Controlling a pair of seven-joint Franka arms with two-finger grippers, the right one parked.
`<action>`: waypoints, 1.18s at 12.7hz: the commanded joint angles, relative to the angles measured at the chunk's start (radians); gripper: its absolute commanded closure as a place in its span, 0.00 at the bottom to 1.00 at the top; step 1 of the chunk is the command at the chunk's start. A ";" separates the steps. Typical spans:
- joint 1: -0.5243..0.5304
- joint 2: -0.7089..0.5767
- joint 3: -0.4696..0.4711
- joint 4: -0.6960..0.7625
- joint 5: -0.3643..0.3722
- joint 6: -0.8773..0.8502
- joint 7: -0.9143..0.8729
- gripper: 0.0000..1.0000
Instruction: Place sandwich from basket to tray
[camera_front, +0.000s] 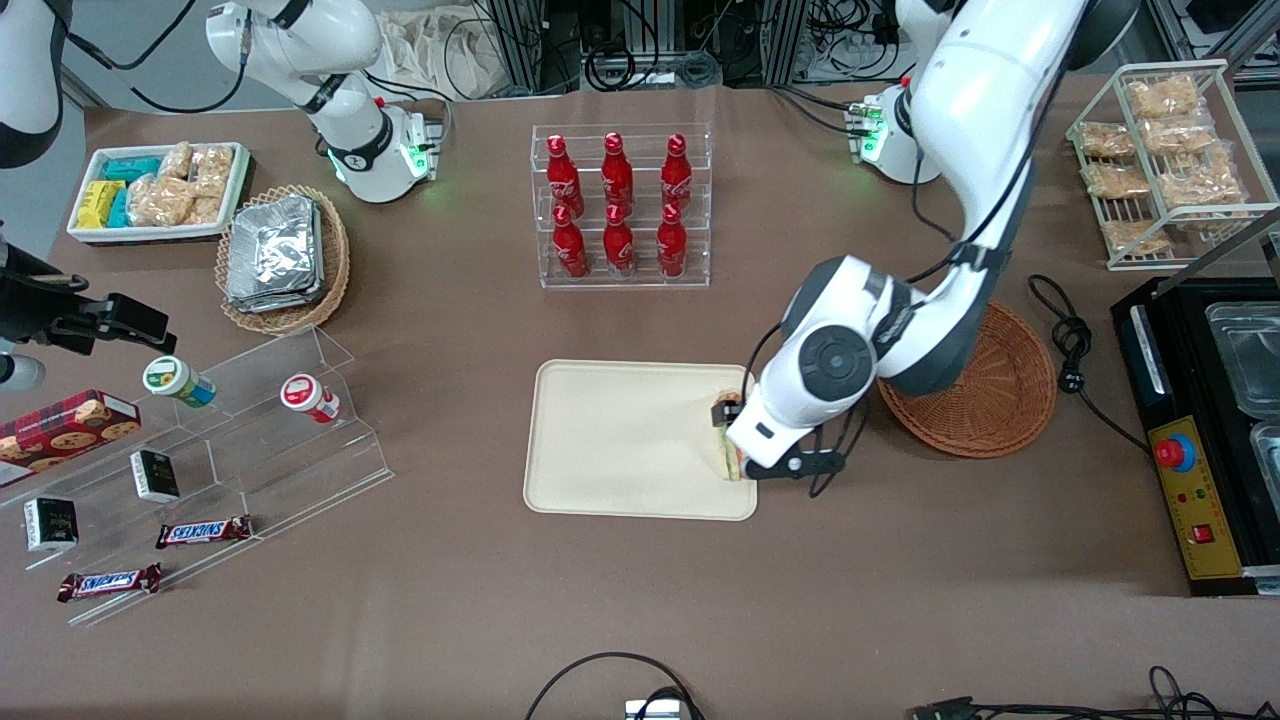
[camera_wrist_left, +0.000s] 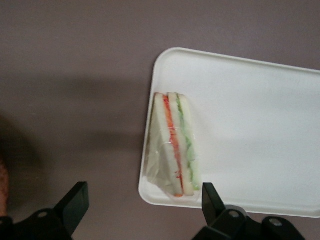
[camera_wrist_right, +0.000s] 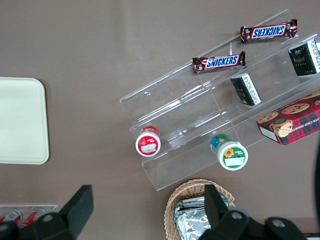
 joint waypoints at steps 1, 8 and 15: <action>0.028 -0.216 0.000 -0.292 0.013 0.113 -0.009 0.00; 0.114 -0.514 0.007 -0.549 0.017 0.041 0.008 0.00; 0.325 -0.621 0.012 -0.410 0.016 -0.254 0.291 0.00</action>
